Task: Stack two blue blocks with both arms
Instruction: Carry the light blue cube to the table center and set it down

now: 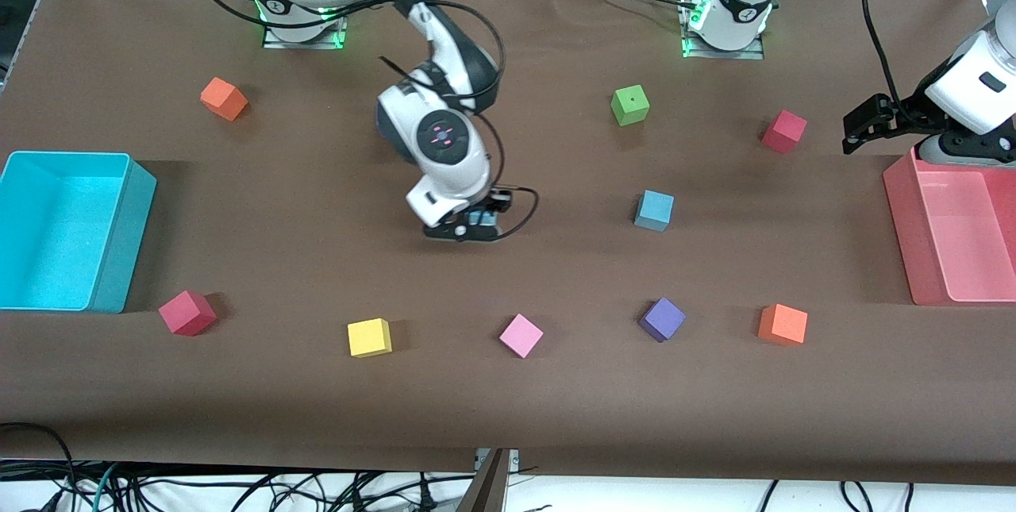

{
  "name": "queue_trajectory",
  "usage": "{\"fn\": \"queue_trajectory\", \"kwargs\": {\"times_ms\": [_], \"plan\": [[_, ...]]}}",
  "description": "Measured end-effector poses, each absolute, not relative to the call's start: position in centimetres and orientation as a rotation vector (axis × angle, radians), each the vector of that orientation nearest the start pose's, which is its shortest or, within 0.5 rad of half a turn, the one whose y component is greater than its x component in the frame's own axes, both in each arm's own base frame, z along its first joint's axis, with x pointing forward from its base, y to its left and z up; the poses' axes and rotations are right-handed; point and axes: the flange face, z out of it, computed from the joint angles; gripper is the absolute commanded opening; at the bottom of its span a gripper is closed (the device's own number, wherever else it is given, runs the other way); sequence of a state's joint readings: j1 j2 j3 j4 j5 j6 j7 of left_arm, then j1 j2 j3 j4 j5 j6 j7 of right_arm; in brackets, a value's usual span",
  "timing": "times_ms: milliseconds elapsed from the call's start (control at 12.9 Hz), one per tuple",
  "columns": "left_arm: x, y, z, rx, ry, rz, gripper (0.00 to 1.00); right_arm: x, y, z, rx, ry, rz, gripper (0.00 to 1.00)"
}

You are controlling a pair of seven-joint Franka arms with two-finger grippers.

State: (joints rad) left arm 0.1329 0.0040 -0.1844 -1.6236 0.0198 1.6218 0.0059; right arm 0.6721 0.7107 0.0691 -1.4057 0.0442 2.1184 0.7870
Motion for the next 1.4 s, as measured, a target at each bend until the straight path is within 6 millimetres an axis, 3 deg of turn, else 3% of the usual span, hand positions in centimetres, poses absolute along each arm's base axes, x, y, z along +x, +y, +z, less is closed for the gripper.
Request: {"fn": "queue_trajectory", "kwargs": {"times_ms": [389, 467, 544, 622, 856, 1089, 1244, 1400], "plan": [[55.9, -2.6, 60.2, -3.121, 0.091, 0.008, 1.00, 50.3, 54.5, 24.8, -3.016, 0.232, 0.019, 0.31], [55.9, -2.6, 60.2, -3.121, 0.091, 0.008, 1.00, 49.6, 55.2, 23.8, -3.016, 0.239, 0.022, 0.49], [55.9, -2.6, 60.2, -3.121, 0.091, 0.008, 1.00, 49.1, 55.5, 22.8, -3.017, 0.244, 0.027, 0.78], [55.9, -2.6, 60.2, -3.121, 0.091, 0.008, 1.00, 48.9, 55.6, 21.7, -3.020, 0.248, 0.032, 1.00], [55.9, -2.6, 60.2, -3.121, 0.091, 0.008, 1.00, 49.2, 55.6, 20.9, -3.019, 0.253, 0.025, 1.00], [55.9, -2.6, 60.2, -3.121, 0.091, 0.008, 1.00, 50.2, 55.8, 23.0, -3.015, 0.181, -0.009, 1.00], [55.9, -2.6, 60.2, -3.121, 0.091, 0.008, 1.00, 51.7, 54.9, 25.9, -3.049, -0.059, -0.012, 1.00], [55.9, -2.6, 60.2, -3.121, 0.090, 0.009, 1.00, 54.7, 52.2, 30.1, -3.034, -0.339, -0.055, 1.00]]}}
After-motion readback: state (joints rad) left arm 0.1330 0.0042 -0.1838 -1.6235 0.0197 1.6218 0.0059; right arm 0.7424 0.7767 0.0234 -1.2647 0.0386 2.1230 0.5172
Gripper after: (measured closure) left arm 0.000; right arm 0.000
